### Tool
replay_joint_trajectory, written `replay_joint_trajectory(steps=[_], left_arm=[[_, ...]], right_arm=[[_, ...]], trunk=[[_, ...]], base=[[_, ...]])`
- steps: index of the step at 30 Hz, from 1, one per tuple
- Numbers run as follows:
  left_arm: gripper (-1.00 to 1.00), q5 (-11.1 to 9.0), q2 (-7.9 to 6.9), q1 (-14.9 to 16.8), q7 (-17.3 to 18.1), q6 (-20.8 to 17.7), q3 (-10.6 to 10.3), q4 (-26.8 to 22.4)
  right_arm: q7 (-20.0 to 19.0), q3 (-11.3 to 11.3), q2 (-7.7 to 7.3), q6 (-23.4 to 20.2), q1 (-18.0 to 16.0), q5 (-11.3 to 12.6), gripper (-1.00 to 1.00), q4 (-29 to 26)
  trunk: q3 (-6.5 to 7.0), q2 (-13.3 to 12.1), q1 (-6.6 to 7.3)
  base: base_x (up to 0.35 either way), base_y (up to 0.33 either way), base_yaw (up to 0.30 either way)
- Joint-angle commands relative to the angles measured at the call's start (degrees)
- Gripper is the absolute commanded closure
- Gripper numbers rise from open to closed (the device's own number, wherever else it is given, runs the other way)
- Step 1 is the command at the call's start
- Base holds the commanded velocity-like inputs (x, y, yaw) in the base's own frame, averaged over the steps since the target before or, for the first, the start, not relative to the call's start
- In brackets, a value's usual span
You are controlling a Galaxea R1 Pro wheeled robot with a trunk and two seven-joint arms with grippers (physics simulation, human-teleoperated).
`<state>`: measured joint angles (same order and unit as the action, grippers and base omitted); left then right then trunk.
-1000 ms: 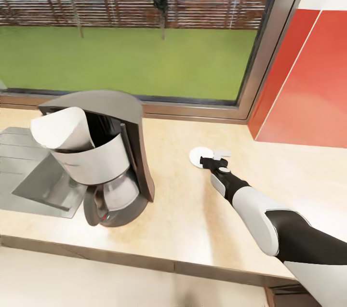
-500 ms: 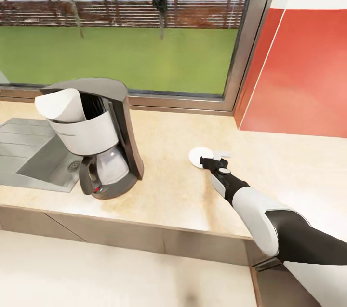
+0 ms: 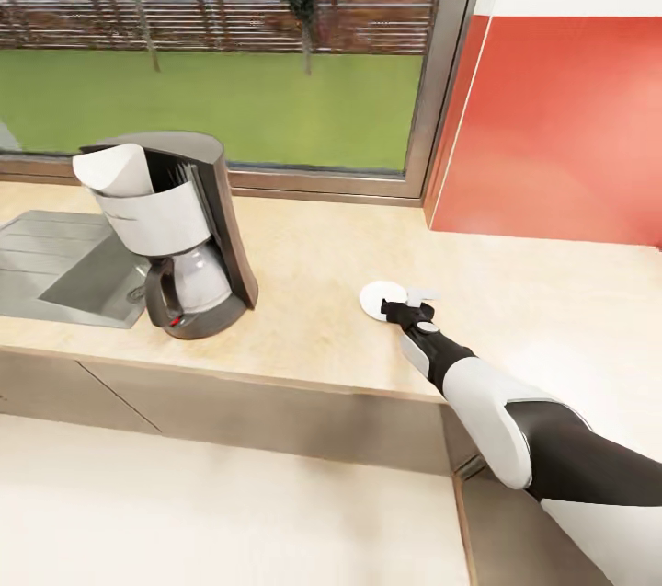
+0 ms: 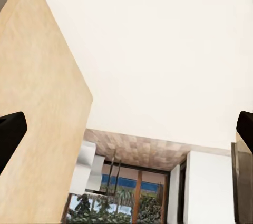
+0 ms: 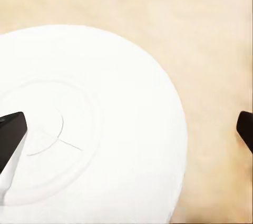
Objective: Set up a coffee station on the kitchen countertop: keep the coffee maker on the countertop, move the bottle of coffee from the kitchen shelf to the counter next to the coffee maker, place a paper coffee filter on top of the coffee maker, put the saucer next to the coffee maker with the coffee cup on the saucer, and place the electric kettle next to the coffee maker.
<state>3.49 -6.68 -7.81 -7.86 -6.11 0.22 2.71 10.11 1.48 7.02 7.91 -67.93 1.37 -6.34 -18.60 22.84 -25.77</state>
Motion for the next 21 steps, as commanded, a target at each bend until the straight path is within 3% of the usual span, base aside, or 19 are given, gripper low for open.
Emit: replay_joint_trajectory(steps=[1, 10, 21], left_arm=[[-1.00, 0.4, 0.00, 0.0, -0.1, -0.2, 0.0, -0.1], [-1.00, 0.3, -0.07, 0.0, -0.1, -0.2, 0.1, -0.1], [-1.00, 0.2, -0.17, 0.0, -0.1, 0.0, 0.2, -0.5]], right_arm=[[0.2, 0.3, 0.01, 0.4, 0.0, 0.5, -1.00, 2.3], [0.2, 0.3, 0.01, 0.4, 0.0, 0.5, -1.00, 2.3], [0.2, 0.2, 0.27, 0.4, 0.0, 0.5, -1.00, 2.1]], trunk=[[-0.09, 0.1, -0.01], [-0.09, 0.1, -0.01], [-0.09, 0.1, -0.01]], base=[[-0.279, -0.172, 0.000], [-0.165, -0.210, 0.000], [-0.012, -0.018, 0.000]])
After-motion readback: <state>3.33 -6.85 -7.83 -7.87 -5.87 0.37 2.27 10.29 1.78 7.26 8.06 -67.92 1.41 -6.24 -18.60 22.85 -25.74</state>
